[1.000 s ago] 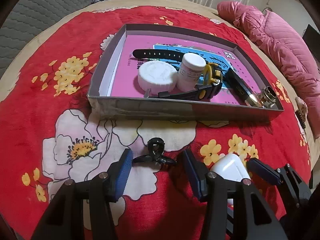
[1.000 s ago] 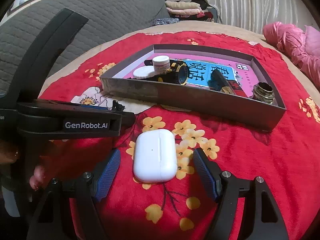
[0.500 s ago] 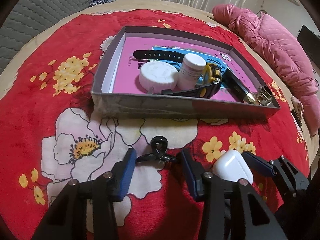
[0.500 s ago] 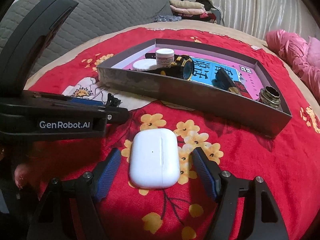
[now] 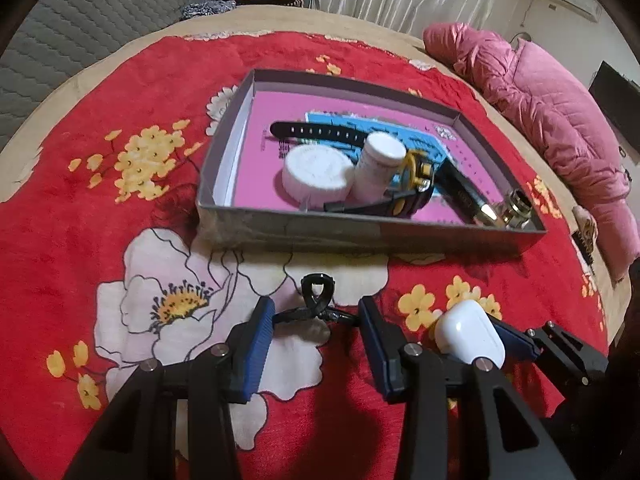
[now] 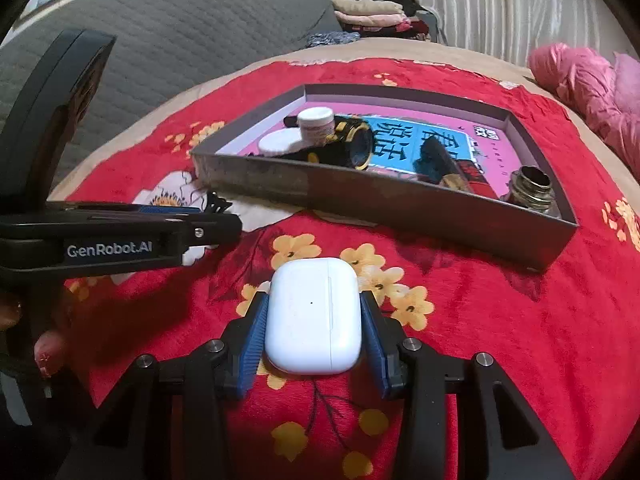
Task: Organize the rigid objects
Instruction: 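Grasp the white earbud case with right tool while left tool grasps black clip, then lift and carry earbud case and black clip over the box with both tools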
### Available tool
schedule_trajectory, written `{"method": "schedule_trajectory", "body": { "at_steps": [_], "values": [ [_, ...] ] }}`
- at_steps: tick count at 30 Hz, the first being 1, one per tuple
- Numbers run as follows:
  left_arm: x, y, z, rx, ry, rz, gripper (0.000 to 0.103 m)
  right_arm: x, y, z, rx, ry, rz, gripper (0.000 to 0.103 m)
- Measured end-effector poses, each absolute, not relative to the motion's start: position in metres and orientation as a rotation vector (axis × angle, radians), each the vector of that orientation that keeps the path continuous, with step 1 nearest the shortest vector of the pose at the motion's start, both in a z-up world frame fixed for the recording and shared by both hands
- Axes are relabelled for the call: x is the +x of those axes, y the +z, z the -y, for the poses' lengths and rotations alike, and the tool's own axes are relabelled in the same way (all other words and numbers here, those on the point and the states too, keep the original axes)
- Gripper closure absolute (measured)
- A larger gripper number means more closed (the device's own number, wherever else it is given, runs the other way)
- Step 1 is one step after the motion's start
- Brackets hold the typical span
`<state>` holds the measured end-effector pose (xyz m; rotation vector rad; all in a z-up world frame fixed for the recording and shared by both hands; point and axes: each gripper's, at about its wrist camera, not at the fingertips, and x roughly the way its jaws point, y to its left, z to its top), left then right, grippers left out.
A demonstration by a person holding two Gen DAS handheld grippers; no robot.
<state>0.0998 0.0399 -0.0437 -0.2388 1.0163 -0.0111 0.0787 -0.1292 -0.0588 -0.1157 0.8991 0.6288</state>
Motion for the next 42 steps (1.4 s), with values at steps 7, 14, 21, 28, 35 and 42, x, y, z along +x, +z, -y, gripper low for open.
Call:
{"method": "schedule_trajectory", "body": {
  "at_steps": [7, 14, 21, 28, 35, 42],
  "values": [
    [0.098, -0.028, -0.039, -0.246, -0.010, -0.985, 0.059, 0.079, -0.038, 0.144, -0.041, 0.628, -0.835, 0.057],
    [0.099, -0.010, -0.038, -0.239, -0.011, -0.943, 0.059, 0.072, -0.016, 0.144, -0.070, 0.624, -0.727, 0.057],
    [0.103, 0.000, -0.041, -0.236, -0.005, -0.915, 0.059, 0.073, -0.002, 0.146, -0.082, 0.619, -0.663, 0.057],
    [0.107, 0.004, -0.048, -0.228, 0.008, -0.901, 0.059, 0.082, 0.001, 0.148, -0.084, 0.606, -0.644, 0.057],
    [0.113, 0.006, -0.046, -0.216, 0.006, -0.892, 0.059, 0.089, 0.005, 0.151, -0.082, 0.597, -0.629, 0.057],
    [0.116, 0.007, -0.046, -0.205, 0.006, -0.889, 0.059, 0.094, 0.008, 0.156, -0.072, 0.588, -0.613, 0.057]
  ]
}}
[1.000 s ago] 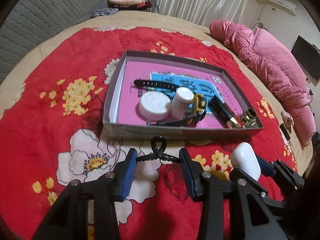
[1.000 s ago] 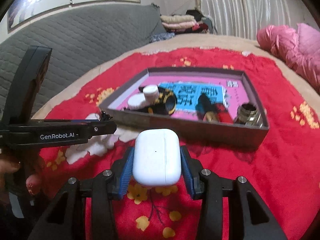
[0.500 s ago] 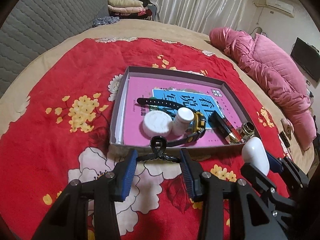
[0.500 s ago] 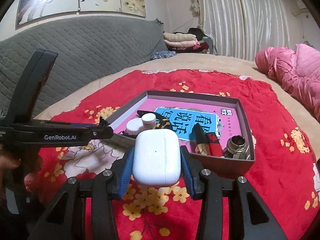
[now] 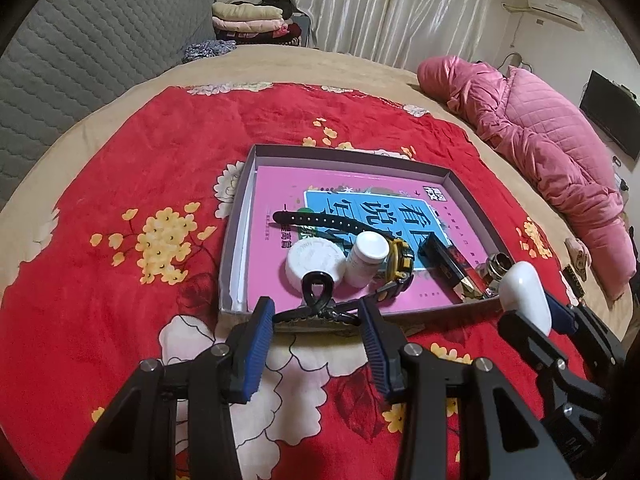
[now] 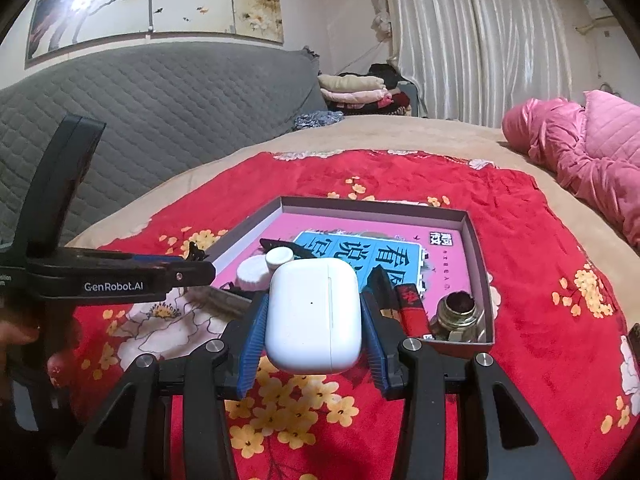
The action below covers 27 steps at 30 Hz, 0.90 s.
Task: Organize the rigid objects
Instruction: 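Lift and carry earbud case and black clip over the box with both tools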
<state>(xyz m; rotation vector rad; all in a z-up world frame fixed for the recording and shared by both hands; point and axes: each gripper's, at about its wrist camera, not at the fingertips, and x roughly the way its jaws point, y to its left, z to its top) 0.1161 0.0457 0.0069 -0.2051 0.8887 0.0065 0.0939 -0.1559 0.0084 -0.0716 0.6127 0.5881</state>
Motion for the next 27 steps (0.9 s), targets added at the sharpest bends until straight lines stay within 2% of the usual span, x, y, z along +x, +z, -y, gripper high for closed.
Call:
{"method": "schedule_trajectory", "body": {
  "at_steps": [15, 27],
  "values": [
    [0.137, 0.005, -0.052, -0.172, 0.006, -0.894, 0.059, 0.103, 0.014, 0.163, -0.061, 0.561, -0.588, 0.057],
    [0.165, -0.016, -0.052, -0.141, 0.022, -0.935, 0.059, 0.126, 0.008, 0.162, -0.050, 0.556, -0.613, 0.057]
  ]
}}
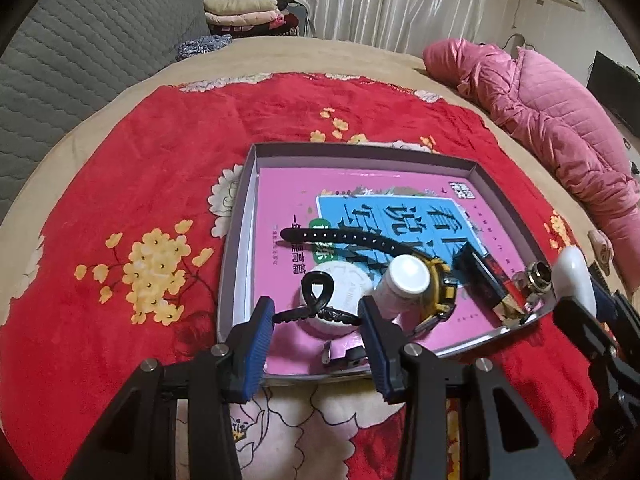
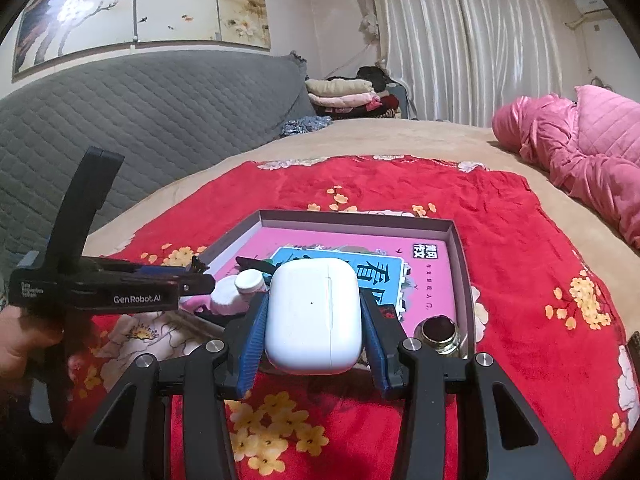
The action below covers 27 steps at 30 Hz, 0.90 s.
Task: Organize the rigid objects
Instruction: 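Lift and carry earbud case and black clip over the box with both tools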
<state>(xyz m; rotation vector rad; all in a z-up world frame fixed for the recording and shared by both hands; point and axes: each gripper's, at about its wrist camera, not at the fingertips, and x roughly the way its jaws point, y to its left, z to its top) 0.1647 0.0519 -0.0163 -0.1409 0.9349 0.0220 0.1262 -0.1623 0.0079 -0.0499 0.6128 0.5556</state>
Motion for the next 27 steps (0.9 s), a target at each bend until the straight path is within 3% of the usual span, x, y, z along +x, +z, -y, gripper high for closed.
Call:
{"method": "schedule_trajectory", "body": {
  "at_steps": [27],
  "values": [
    [0.164, -0.033, -0.044, -0.137, 0.006, -0.951, 0.059, 0.171, -0.019, 0.138, -0.068, 0.565, -0.679, 0.057]
  ]
}}
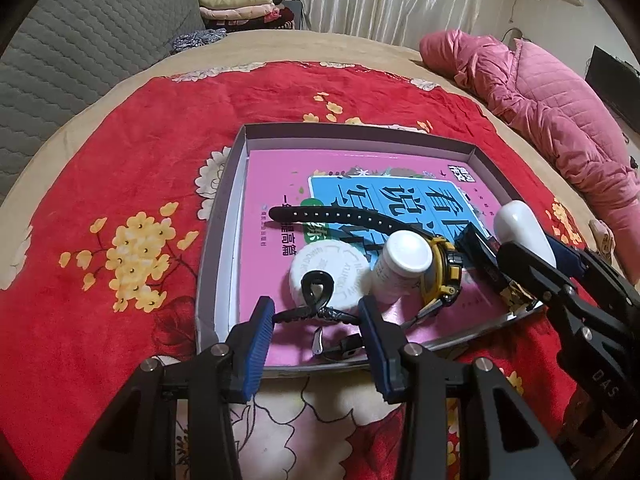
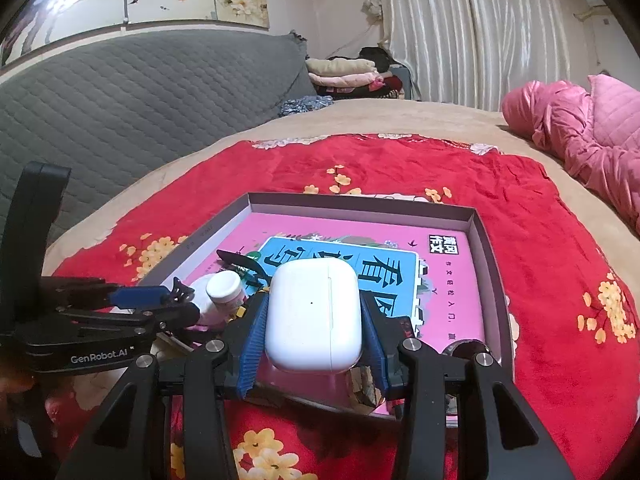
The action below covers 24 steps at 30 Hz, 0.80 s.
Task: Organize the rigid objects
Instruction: 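Lift and carry earbud case and black clip over the box with both tools, then lower earbud case into box and open right tool while left tool releases clip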
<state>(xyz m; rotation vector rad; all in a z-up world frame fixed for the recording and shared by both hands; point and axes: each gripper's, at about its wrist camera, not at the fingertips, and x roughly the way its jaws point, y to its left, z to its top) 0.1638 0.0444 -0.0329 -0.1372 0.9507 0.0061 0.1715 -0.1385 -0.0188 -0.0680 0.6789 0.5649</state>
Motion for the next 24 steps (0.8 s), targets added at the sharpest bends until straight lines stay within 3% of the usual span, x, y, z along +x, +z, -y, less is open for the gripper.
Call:
{"method": "schedule_trajectory", "body": {
  "at_steps": [24],
  "values": [
    [0.164, -0.033, -0.048, -0.134, 0.018, -0.950, 0.059, 0.181, -0.038, 0.117, -0.143, 0.561, -0.811, 0.057]
  ]
}}
